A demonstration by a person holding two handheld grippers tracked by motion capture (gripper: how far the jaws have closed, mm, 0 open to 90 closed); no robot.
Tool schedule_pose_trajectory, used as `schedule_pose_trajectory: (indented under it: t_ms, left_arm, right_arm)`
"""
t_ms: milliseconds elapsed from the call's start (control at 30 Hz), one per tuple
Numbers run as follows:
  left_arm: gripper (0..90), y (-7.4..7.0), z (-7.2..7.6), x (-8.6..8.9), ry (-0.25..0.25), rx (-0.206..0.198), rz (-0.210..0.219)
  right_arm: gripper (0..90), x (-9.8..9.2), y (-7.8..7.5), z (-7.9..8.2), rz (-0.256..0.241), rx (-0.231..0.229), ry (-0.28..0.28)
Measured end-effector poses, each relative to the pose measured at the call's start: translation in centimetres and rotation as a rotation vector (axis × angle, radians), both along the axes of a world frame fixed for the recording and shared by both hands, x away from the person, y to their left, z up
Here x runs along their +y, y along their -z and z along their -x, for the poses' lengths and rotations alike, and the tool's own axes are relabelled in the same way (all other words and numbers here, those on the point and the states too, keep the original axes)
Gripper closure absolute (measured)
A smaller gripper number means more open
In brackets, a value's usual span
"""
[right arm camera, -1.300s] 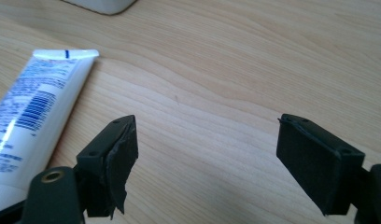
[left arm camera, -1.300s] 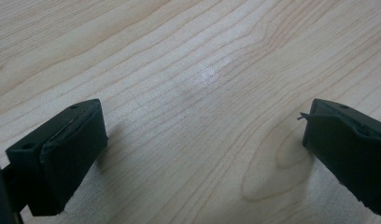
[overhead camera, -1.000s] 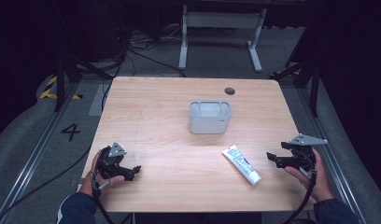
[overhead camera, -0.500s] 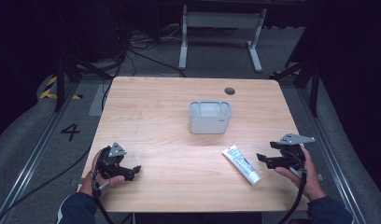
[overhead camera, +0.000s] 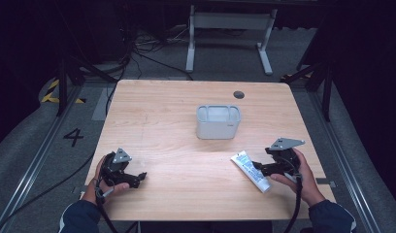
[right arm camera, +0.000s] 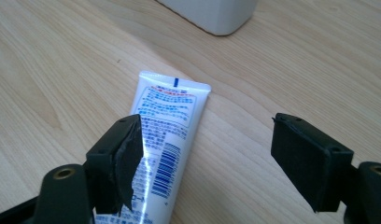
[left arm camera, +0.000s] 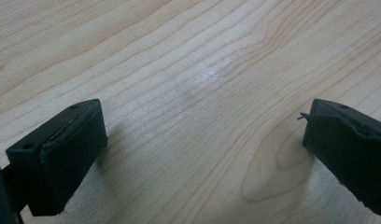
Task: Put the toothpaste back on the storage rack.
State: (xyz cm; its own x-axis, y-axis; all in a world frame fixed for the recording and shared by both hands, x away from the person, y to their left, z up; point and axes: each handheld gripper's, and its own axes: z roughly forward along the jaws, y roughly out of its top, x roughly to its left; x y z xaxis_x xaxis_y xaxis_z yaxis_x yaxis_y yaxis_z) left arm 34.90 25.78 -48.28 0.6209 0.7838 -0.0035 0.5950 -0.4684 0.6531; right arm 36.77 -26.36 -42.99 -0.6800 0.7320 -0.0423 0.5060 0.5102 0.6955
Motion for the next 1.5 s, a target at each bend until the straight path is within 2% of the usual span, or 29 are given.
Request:
schedule_pose_trajectory:
  t_ms: [200,467,800,1233,1500]
  left_arm:
    - [0.1,0.0,-0.1,0.0,0.003,-0.006,-0.004]
    - [0.2,0.0,-0.1,0.1,0.006,-0.007,-0.007]
    - [0.2,0.0,-0.1,0.1,0.008,-0.01,-0.01]
    - [0.1,0.0,-0.1,0.1,0.008,-0.01,-0.01]
    - [0.1,0.0,-0.1,0.1,0.009,-0.009,-0.01]
  right_arm:
    - [26.9,1.3,0.1,-0.2,0.018,0.002,-0.025]
    - [27.1,3.3,0.7,-0.5,0.054,0.03,-0.073]
    - [27.1,3.5,1.5,-0.9,0.08,0.069,-0.072]
    - [28.3,3.9,2.5,-1.7,0.129,0.154,-0.076]
    - [28.8,4.2,2.9,-2.1,0.151,0.191,-0.088]
